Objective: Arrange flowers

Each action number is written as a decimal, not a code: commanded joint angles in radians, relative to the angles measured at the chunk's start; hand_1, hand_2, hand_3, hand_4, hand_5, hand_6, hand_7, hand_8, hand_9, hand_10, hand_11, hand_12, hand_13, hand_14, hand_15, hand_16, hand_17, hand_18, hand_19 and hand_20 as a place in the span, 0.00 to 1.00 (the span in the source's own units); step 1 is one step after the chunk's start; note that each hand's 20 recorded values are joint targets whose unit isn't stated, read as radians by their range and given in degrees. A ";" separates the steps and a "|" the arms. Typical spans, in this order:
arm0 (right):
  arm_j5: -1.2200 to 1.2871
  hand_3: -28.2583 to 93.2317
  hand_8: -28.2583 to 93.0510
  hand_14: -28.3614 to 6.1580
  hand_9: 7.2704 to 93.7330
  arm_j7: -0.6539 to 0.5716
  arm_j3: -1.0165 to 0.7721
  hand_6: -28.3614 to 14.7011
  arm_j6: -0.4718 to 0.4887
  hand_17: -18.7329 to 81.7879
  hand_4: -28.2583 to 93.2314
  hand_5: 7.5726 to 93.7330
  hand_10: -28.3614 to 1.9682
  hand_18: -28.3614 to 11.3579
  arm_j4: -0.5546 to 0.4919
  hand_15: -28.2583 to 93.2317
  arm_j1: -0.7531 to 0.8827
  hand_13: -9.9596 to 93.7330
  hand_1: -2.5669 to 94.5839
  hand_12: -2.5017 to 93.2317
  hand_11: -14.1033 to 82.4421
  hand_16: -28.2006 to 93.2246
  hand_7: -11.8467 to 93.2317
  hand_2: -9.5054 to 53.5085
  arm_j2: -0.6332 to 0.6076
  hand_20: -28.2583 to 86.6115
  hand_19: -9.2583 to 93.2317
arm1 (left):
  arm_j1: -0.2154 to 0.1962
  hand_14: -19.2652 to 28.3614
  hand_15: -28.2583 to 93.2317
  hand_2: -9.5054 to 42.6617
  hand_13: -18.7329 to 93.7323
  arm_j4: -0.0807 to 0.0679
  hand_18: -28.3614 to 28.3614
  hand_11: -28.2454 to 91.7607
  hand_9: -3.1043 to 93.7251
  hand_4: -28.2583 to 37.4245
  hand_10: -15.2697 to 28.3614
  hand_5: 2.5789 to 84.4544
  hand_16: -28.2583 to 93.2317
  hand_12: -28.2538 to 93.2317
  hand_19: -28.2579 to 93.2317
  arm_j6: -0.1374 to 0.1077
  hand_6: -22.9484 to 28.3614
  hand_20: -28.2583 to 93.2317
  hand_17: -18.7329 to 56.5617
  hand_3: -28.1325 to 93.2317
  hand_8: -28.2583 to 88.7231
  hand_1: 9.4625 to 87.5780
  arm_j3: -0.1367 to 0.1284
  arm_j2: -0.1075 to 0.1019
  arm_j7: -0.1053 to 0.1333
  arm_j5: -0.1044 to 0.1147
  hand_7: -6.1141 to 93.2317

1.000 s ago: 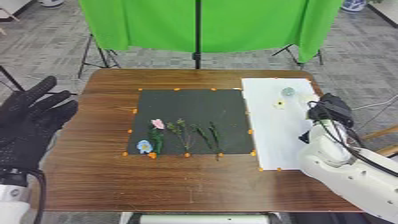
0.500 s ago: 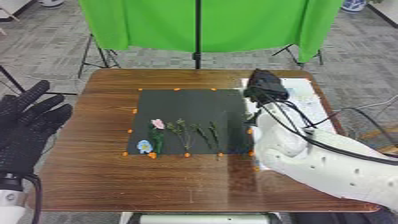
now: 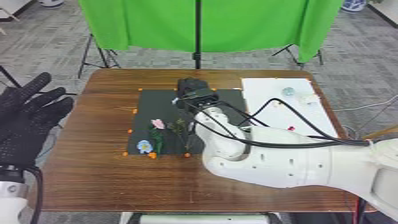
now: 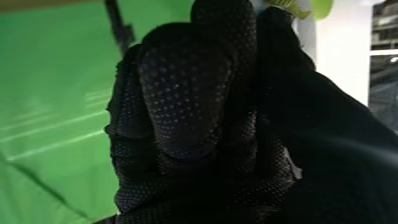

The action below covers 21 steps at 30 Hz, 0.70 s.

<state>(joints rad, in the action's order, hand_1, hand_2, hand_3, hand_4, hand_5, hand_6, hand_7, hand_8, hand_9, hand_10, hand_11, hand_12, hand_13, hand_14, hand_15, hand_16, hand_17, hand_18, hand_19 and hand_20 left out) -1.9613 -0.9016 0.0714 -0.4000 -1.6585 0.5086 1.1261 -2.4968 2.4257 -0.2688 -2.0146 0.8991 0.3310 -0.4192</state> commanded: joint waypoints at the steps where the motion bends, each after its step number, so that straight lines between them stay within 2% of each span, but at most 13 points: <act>1: 0.007 0.81 0.28 0.75 1.00 0.002 0.086 0.70 0.024 0.59 0.00 0.91 0.72 0.29 0.025 0.69 -0.038 0.96 0.59 0.30 0.35 0.41 0.29 0.00 0.052 0.25 1.00 | -0.002 1.00 0.73 0.34 0.40 -0.009 0.98 0.49 0.39 0.01 0.85 0.41 0.13 0.33 0.78 0.008 0.65 0.36 0.18 0.87 0.16 0.15 0.002 -0.010 0.001 0.009 0.21; 4: 0.011 0.81 0.28 0.75 1.00 -0.005 0.097 0.71 0.036 0.59 0.00 0.90 0.72 0.29 0.032 0.69 -0.035 0.96 0.59 0.30 0.36 0.41 0.29 0.00 0.059 0.25 1.00 | 0.006 1.00 0.73 0.34 0.40 -0.013 0.98 0.49 0.39 0.01 0.86 0.41 0.13 0.33 0.78 0.020 0.65 0.37 0.17 0.87 0.16 0.15 0.005 -0.010 -0.006 0.005 0.21; 11: 0.000 0.81 0.26 0.75 1.00 -0.016 0.130 0.72 0.016 0.59 0.00 0.90 0.72 0.29 0.046 0.70 -0.047 0.95 0.59 0.30 0.36 0.40 0.28 0.00 0.066 0.25 1.00 | 0.017 1.00 0.73 0.34 0.40 -0.020 0.98 0.49 0.39 0.02 0.85 0.42 0.13 0.33 0.78 0.022 0.65 0.37 0.18 0.87 0.16 0.15 0.017 -0.015 0.003 0.009 0.21; 15: -0.008 0.80 0.25 0.75 1.00 -0.022 0.131 0.73 0.011 0.59 0.00 0.87 0.73 0.30 0.047 0.70 -0.054 0.95 0.58 0.31 0.35 0.40 0.28 0.00 0.068 0.25 1.00 | 0.026 1.00 0.73 0.34 0.40 -0.022 0.98 0.49 0.39 0.02 0.85 0.41 0.13 0.33 0.78 0.030 0.65 0.37 0.18 0.87 0.16 0.15 0.020 -0.016 -0.005 0.008 0.22; 19: -0.026 0.80 0.24 0.75 1.00 -0.031 0.149 0.73 0.008 0.58 0.00 0.85 0.74 0.30 0.047 0.71 -0.064 0.95 0.58 0.32 0.34 0.40 0.28 0.00 0.072 0.25 1.00 | 0.023 1.00 0.73 0.34 0.40 -0.022 0.98 0.49 0.39 0.02 0.86 0.41 0.13 0.33 0.78 0.034 0.65 0.37 0.18 0.87 0.16 0.15 0.021 -0.016 -0.004 0.009 0.22; 21: -0.043 0.79 0.24 0.76 1.00 -0.048 0.154 0.72 0.013 0.58 0.00 0.83 0.74 0.30 0.048 0.71 -0.063 0.94 0.57 0.32 0.34 0.40 0.28 0.00 0.076 0.25 1.00 | 0.027 1.00 0.73 0.34 0.40 -0.022 0.98 0.49 0.39 0.02 0.85 0.41 0.13 0.33 0.78 0.038 0.65 0.36 0.18 0.87 0.16 0.15 0.020 -0.010 -0.018 0.004 0.22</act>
<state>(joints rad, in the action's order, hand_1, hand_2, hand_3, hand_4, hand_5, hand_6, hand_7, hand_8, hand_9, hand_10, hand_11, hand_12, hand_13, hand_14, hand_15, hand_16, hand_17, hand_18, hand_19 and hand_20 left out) -1.9560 -0.9203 0.2167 -0.3804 -1.6109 0.4682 1.1857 -2.4674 2.4101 -0.2495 -1.9980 0.8850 0.3311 -0.4163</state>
